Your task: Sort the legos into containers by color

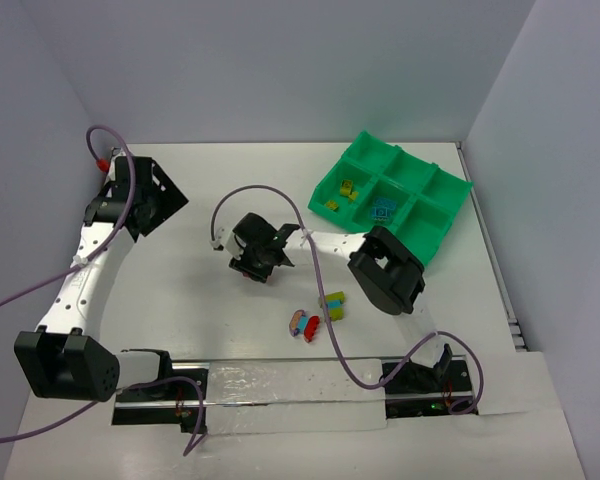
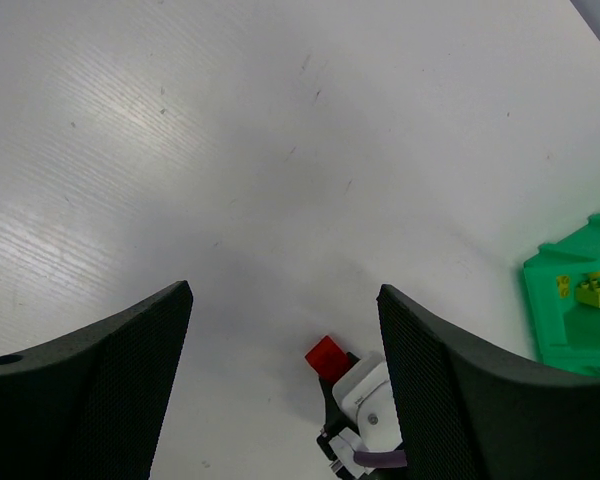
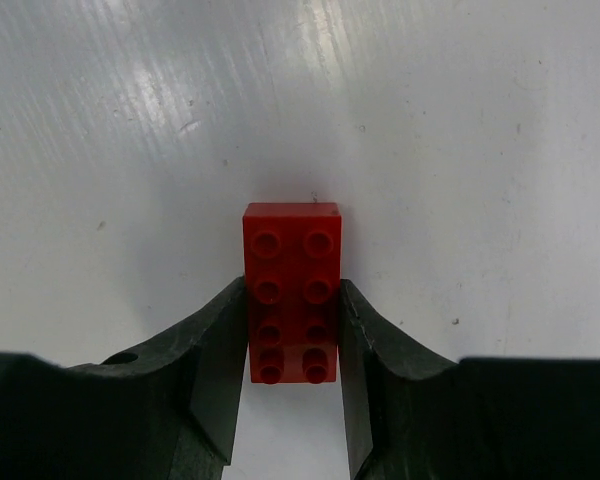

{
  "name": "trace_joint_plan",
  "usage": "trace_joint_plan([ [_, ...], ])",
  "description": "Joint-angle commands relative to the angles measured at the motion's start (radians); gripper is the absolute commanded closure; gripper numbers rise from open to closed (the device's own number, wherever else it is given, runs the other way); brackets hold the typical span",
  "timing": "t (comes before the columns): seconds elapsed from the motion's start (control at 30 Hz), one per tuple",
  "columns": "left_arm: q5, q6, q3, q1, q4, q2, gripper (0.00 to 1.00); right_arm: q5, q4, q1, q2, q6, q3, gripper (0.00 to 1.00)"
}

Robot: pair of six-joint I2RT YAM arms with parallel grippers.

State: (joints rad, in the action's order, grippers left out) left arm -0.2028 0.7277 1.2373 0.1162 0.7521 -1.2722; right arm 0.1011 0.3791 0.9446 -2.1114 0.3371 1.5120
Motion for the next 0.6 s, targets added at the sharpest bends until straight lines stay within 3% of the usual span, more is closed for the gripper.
trace_joint_plan([
  [0.0, 0.01, -0.017, 0.052, -0.009, -0.026, -0.01, 0.17, -0.069, -0.003, -0.026, 0.115, -0.085, -0.008, 1.0],
  [0.17, 0.012, -0.027, 0.076, -0.012, -0.026, -0.024, 0.17, -0.09, -0.009, -0.126, 0.324, -0.254, -0.059, 1.0],
  [0.27, 0.028, -0.027, 0.081, -0.013, -0.037, -0.033, 0.18, -0.069, -0.059, -0.275, 0.484, -0.391, -0.203, 1.0],
  [0.37, 0.048, -0.027, 0.083, -0.014, -0.05, -0.044, 0.17, -0.141, -0.103, -0.404, 0.683, -0.555, -0.348, 1.0],
  [0.57, 0.071, -0.032, 0.088, -0.015, -0.063, -0.06, 0.18, -0.361, -0.067, -0.636, 0.896, -0.793, -0.56, 1.0],
])
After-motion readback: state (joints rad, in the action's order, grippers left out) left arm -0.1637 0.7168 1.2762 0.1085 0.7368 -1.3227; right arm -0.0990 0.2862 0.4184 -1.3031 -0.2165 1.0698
